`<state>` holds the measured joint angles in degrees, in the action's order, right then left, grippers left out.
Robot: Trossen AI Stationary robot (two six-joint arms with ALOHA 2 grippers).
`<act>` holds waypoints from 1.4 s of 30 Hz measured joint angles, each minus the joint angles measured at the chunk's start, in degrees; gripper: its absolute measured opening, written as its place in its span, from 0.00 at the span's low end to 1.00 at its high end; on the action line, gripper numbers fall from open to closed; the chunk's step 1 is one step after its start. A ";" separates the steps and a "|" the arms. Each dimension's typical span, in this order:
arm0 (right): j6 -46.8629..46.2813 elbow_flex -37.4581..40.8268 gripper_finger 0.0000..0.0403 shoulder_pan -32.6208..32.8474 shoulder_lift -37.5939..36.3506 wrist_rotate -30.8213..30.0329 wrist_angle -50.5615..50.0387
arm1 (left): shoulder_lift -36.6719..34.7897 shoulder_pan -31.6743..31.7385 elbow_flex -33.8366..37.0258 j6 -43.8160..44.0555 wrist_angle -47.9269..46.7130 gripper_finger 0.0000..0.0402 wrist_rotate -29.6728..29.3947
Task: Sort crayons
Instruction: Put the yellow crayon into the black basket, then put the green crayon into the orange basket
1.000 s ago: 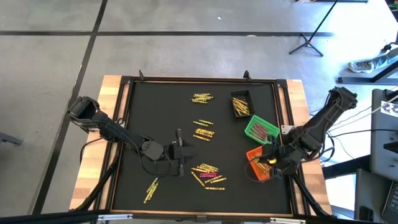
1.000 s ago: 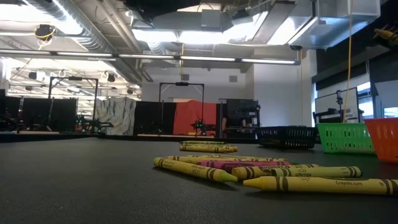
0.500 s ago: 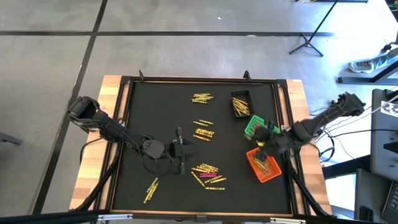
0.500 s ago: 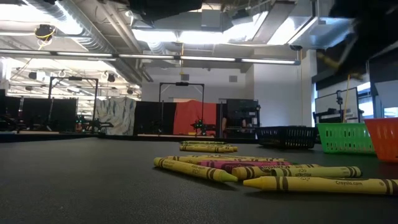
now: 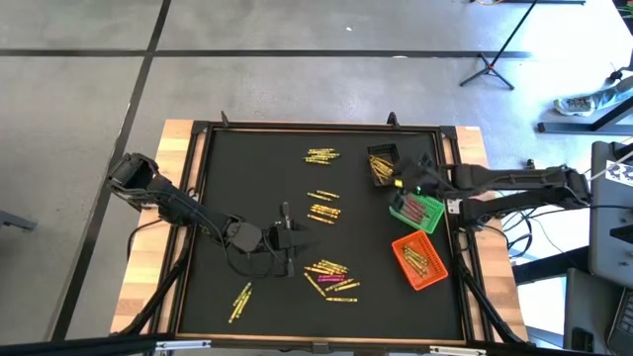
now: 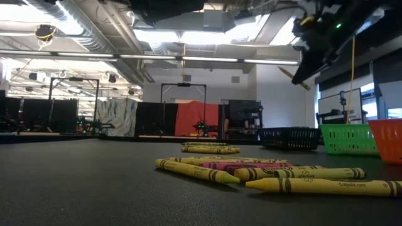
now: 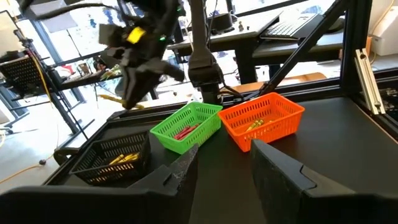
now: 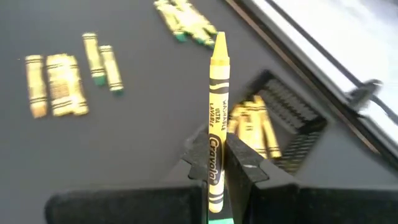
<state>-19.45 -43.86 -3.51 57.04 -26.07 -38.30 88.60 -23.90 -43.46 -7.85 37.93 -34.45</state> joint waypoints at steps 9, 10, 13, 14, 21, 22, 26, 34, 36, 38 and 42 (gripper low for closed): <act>7.83 0.02 0.05 -14.19 7.38 3.24 5.23 | 0.02 0.00 0.00 0.01 -0.59 0.33 0.01; 8.22 0.02 0.05 -15.31 8.58 4.32 5.92 | 0.02 0.00 0.00 0.05 -0.87 0.33 -0.01; 10.10 0.02 0.05 -18.27 12.57 6.74 7.47 | 0.02 0.00 0.00 0.25 -1.60 0.33 0.01; 10.86 0.02 0.05 -19.17 13.84 7.55 8.01 | 0.02 0.00 0.00 0.25 -1.62 0.33 0.01; 12.52 0.02 0.05 -24.52 21.31 11.71 9.01 | 0.02 0.00 0.00 0.29 -1.57 0.33 0.01; 12.50 0.02 0.05 -25.01 22.04 12.42 8.92 | 0.02 0.00 0.00 0.29 -1.57 0.33 0.01; 12.49 0.02 0.05 -25.87 23.76 13.22 9.38 | 0.02 0.00 0.00 0.31 -1.53 0.33 0.01; 12.05 0.02 0.14 -25.76 23.80 13.60 9.34 | 0.02 0.00 0.00 0.54 -1.53 0.33 0.01; 12.50 0.02 0.22 -25.76 23.80 13.06 9.33 | 0.02 0.00 0.00 1.97 -1.53 0.33 0.01; 13.86 0.02 0.29 -25.76 23.77 12.39 9.42 | 0.02 0.15 0.00 2.96 -1.53 0.33 0.03; 13.93 0.02 0.36 -24.72 21.86 12.16 9.98 | 0.02 0.33 0.00 4.50 -2.48 0.33 -0.01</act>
<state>-5.52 -43.83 -28.24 78.90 -13.91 -28.32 88.62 -23.57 -43.46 -3.35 35.45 -34.46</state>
